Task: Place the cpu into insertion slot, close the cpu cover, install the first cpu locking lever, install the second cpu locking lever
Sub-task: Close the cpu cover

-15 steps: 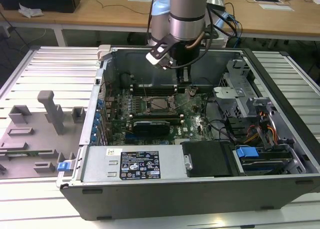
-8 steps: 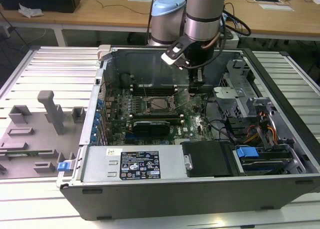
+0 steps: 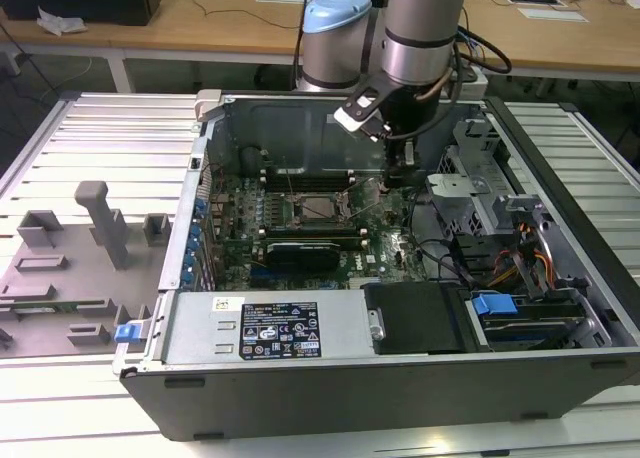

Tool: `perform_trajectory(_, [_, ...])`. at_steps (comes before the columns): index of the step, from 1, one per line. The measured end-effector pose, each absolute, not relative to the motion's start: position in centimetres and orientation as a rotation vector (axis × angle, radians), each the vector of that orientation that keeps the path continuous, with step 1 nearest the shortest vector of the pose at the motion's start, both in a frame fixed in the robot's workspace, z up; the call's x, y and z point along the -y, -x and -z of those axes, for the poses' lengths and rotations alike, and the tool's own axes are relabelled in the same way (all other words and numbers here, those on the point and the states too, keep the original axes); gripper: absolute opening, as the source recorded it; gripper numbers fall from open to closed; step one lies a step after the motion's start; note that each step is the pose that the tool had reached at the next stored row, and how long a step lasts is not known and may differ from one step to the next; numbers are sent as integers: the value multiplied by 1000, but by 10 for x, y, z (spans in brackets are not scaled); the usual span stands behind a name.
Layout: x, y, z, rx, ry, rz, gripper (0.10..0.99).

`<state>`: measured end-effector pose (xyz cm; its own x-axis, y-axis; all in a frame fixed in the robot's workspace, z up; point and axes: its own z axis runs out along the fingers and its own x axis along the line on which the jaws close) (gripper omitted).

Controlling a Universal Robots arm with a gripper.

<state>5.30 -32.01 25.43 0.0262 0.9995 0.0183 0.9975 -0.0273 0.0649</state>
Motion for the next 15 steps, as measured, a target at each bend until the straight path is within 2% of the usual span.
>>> perform_trajectory(15, [312,-55,-239,-2182,-2242,-53,106])
